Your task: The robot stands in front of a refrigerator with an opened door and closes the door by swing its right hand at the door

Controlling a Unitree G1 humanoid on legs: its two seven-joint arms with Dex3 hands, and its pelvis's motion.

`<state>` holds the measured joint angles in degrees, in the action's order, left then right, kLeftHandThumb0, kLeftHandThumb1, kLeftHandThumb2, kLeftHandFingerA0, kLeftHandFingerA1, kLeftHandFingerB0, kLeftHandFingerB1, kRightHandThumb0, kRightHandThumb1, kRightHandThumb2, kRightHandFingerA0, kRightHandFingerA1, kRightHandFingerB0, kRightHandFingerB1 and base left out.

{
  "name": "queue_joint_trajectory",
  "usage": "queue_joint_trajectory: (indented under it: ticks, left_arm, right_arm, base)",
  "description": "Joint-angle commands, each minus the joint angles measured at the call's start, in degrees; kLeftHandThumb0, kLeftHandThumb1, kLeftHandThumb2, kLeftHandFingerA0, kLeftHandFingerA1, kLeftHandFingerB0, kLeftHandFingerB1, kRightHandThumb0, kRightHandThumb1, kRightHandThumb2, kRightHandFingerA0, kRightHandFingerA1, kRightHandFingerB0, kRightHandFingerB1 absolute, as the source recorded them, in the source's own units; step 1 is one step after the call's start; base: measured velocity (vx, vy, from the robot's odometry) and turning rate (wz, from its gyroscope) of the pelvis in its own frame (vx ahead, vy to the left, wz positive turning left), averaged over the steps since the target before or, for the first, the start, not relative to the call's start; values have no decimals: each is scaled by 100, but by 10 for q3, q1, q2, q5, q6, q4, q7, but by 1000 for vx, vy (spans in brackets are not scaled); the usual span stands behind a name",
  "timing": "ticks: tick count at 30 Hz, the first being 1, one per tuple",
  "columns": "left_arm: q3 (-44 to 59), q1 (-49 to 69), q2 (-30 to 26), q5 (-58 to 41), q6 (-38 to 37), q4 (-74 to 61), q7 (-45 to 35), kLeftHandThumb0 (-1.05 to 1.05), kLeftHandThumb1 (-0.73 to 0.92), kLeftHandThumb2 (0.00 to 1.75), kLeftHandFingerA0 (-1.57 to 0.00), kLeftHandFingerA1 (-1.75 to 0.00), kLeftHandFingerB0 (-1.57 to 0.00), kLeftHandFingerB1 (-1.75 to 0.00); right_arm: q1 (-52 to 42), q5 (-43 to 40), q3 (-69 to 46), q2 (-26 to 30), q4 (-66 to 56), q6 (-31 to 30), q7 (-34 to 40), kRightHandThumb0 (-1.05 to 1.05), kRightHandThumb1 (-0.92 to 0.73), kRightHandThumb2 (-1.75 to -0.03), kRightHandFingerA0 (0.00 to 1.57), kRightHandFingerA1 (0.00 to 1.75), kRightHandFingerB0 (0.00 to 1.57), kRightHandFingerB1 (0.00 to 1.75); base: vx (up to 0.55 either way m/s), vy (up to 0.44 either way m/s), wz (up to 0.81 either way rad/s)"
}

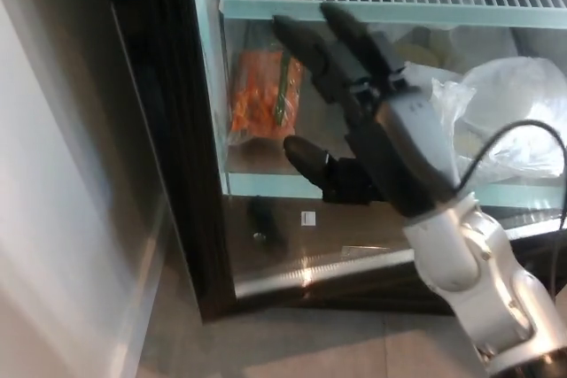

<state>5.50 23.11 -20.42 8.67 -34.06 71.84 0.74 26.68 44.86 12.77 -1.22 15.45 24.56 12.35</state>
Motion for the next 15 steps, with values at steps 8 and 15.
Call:
queue_joint_trajectory:
  ticks: [8,15]
  left_arm:
    - [-11,-74,-22,6,20,-1,-6,-60,78,65,-45,-36,-37,-33]
    - [-16,-92,-19,1,27,7,-24,-58,66,100,-37,-52,-23,-44]
  right_arm:
    - [14,13,37,82,318,-157,-40,-74,-67,-97,0,37,10,38]
    - [-200,-54,11,137,258,-58,2,-78,-68,-95,3,37,4,37]
  base:
    - [0,0,0]
    - [1,0,1]
